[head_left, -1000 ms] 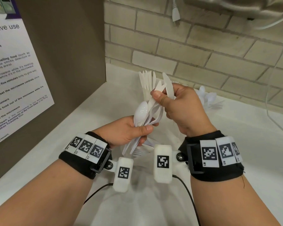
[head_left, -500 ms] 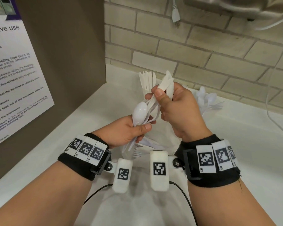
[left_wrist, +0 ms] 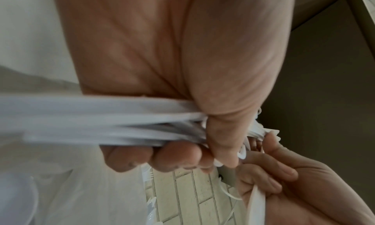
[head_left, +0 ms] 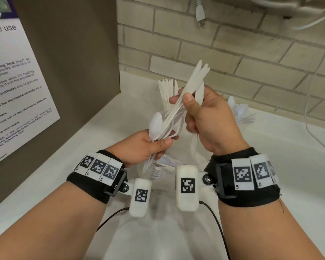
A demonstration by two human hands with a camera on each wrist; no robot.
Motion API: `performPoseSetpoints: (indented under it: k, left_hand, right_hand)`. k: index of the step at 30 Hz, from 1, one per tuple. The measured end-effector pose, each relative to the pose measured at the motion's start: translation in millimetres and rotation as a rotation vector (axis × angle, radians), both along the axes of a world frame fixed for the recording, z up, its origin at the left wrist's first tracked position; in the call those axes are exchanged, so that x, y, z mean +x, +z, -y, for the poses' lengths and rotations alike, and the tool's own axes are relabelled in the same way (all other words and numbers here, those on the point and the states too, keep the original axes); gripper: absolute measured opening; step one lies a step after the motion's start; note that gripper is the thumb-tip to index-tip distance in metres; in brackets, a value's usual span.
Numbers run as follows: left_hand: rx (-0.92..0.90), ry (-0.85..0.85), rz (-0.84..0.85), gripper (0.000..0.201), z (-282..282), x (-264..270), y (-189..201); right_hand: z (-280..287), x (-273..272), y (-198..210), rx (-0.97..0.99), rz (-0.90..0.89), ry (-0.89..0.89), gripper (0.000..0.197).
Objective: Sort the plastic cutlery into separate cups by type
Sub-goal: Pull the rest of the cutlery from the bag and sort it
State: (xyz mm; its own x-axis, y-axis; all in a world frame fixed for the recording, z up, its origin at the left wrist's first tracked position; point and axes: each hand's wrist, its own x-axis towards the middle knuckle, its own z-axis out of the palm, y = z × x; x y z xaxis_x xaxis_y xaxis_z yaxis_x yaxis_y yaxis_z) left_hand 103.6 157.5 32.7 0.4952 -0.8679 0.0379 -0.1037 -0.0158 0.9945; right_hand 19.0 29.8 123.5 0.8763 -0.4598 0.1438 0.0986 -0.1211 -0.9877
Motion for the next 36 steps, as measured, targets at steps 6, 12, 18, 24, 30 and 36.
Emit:
performPoseSetpoints:
  k: [6,12,18,24,30,36]
  left_hand:
    - [-0.017,-0.007,-0.017,0.033,-1.1,0.6,-6.4]
    - [-0.033,-0.082,-0.081,0.055,-4.9,-1.3,-6.6]
    - [-0.032,-0.075,-0.212,0.029,-6.0,2.3,-14.5]
    - [-0.032,-0.064,-0.208,0.018,-2.6,-0.2,-2.4]
    - [-0.046,0.029,-0.197,0.022,-0.9,5.9,-0.5]
    - [-0.152,0.359,-0.378,0.018,-1.9,23.8,-4.9]
  right_hand:
    - [8.6,-3.4,14.7,0.187,0.2,-0.06,0.015]
    - [32.3,-4.3,36.2,0.197,0.308,-0.155,0.015]
    - [29.9,-4.7,39.1,0.315,0.447,-0.157,0.015]
    - [16.3,4.7,16.8,0.353,0.24,0.21,0.015]
    - [14.4,13.3,3.5,0.32,0.189,0.166,0.015]
    - [67.7,65.1,15.3,0.074,0.266,-0.121,0.02]
